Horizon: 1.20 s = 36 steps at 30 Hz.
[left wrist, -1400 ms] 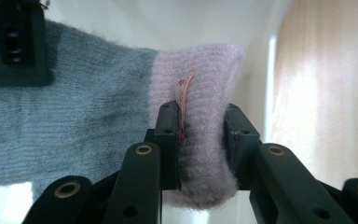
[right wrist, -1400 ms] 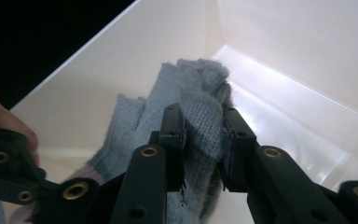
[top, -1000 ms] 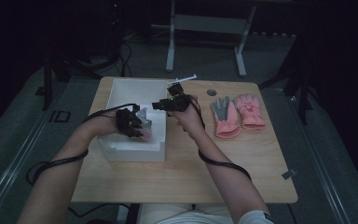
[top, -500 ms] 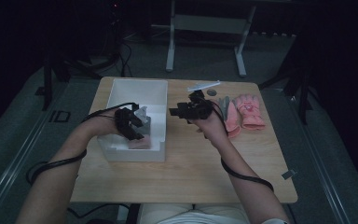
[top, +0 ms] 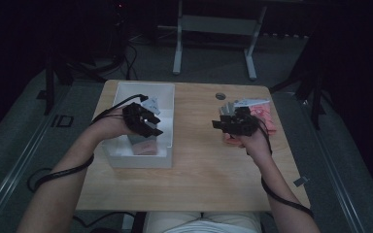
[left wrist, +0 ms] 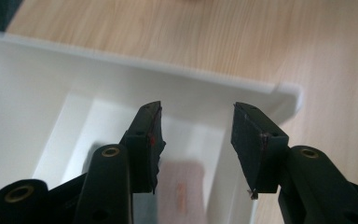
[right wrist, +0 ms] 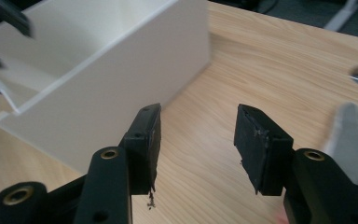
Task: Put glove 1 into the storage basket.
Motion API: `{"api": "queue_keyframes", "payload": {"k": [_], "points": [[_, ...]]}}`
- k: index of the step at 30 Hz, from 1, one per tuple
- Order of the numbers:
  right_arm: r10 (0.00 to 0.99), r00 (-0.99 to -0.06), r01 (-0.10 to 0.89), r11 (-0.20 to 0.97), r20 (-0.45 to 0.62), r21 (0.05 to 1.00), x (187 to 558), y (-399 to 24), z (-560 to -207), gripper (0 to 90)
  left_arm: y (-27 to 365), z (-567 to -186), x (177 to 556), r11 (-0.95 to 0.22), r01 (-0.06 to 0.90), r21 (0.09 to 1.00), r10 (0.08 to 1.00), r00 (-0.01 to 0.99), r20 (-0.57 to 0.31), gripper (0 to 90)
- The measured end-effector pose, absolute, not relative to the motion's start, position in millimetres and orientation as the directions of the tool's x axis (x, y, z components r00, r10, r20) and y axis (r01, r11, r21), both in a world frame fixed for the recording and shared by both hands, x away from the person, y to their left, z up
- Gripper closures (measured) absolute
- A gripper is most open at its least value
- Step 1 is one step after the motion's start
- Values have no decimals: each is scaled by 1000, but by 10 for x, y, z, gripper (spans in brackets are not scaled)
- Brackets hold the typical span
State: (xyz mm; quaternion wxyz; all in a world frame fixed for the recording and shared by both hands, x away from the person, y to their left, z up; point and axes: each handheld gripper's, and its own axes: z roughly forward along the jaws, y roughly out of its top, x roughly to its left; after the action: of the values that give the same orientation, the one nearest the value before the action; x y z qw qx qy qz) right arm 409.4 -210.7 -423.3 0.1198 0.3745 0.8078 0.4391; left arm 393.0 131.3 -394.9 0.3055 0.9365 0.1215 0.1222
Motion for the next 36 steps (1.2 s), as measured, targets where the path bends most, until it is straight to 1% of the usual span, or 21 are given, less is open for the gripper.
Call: {"api": "queue_keyframes", "payload": {"k": [5, 7, 11, 12, 15, 17, 21, 27, 30, 33, 34, 36], "points": [[739, -666, 496, 339, 100, 799, 4088, -2352, -4255, 523, 1095, -3886, 3855, -771, 140, 621, 300, 940, 161, 534], [751, -654, 497, 337, 90, 800, 4087, -2436, -4260, 528, 985, -3883, 3807, -778, 132, 615, 301, 937, 180, 539], [774, -628, 504, 330, 77, 798, 4085, -2598, -4277, 545, 786, -3885, 3707, -772, 132, 622, 304, 936, 178, 537], [778, -623, 507, 327, 77, 798, 4083, -2636, -4283, 550, 731, -3890, 3675, -771, 139, 621, 315, 931, 182, 538], [788, -611, 511, 325, 70, 796, 4085, -2736, -4307, 558, 572, -3913, 3582, -774, 132, 619, 309, 932, 187, 538], [794, -604, 516, 324, 69, 793, 4088, -2789, -4320, 561, 482, -3936, 3522, -763, 141, 631, 307, 938, 162, 537], [803, -593, 513, 315, 64, 799, 4113, -2892, -4338, 575, 307, -4044, 3377, -760, 119, 639, 297, 938, 178, 530], [813, -582, 503, 338, 23, 796, 4173, -3001, -4376, 609, 145, -4259, 3194, -737, 105, 668, 302, 935, 185, 484], [824, -566, 507, 320, 28, 800, 4214, -3053, -4390, 636, 76, -4394, 3102, -733, 102, 672, 299, 936, 184, 467], [834, -550, 511, 308, 30, 803, 4265, -3077, -4426, 643, 26, -4536, 3008, -730, 93, 677, 288, 940, 181, 433], [841, -541, 509, 305, 23, 805, 4283, -3078, -4443, 648, 12, -4591, 2983, -735, 90, 672, 286, 940, 186, 416], [846, -532, 510, 302, 21, 805, 4329, -3073, -4483, 651, -13, -4706, 2936, -744, 90, 662, 281, 941, 188, 349]]}}
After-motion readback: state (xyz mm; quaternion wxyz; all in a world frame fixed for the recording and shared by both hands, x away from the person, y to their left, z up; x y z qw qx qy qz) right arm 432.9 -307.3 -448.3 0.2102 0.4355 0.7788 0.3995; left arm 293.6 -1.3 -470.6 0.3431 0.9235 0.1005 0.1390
